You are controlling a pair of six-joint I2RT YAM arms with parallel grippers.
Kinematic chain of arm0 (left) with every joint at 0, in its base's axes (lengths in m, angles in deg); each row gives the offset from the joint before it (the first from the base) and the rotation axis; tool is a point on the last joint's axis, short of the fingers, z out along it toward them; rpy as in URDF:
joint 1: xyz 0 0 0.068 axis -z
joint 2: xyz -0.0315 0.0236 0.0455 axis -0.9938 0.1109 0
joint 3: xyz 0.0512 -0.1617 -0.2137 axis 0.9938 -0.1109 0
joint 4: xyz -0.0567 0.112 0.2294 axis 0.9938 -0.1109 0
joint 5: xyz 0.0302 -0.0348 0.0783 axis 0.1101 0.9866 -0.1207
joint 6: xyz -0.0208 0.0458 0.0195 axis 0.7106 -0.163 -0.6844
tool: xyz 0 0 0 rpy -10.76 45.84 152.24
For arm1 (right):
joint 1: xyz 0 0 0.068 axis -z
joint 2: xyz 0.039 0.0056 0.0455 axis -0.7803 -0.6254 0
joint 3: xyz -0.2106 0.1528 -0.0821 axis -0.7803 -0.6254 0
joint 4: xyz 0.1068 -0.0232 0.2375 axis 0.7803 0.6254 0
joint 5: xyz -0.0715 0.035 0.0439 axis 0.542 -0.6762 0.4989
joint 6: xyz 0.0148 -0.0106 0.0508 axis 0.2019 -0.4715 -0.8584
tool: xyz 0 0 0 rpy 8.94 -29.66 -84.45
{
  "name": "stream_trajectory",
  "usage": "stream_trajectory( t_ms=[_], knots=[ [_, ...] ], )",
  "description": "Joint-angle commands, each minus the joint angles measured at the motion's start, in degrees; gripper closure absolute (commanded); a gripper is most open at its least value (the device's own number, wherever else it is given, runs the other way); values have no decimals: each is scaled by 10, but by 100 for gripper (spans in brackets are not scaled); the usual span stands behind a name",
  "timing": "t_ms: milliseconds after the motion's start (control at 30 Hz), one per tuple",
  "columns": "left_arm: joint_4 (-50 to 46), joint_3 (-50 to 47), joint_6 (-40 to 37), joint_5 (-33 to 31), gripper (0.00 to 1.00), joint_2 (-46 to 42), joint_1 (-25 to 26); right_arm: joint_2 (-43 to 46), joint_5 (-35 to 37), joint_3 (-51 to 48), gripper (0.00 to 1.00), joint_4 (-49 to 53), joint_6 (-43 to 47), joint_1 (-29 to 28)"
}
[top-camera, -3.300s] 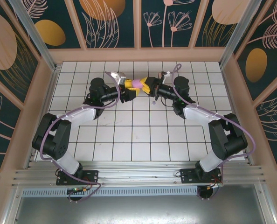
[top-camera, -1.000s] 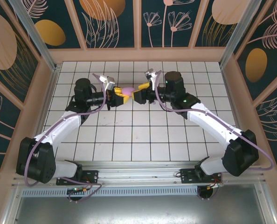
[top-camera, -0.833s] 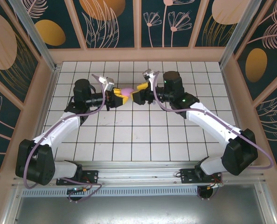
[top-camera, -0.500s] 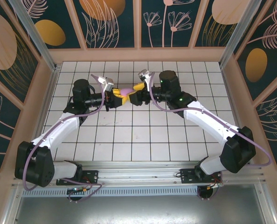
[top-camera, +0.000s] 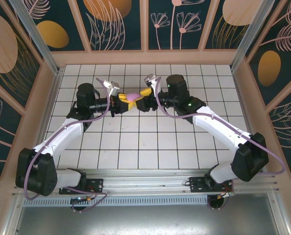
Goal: Insert wireless bluetooth earbuds into charging case
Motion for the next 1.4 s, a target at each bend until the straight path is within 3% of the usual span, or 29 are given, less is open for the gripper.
stream_trajectory(
  t_ms=[0, 600, 1000, 1367],
  knots=[
    [16, 2, -5, 28, 82, -9, 1, -19, 63, 23, 35, 39, 7, 2],
    [7, -13, 0, 30, 82, -43, 1, -39, 112, 61, 36, -21, -22, 5],
    [-42, -22, -18, -20, 84, -60, -3, -32, 57, 62, 35, -35, -82, 12],
    [-43, -63, 10, -70, 86, -71, -62, -11, 31, 71, 34, -28, -197, 52]
  ],
)
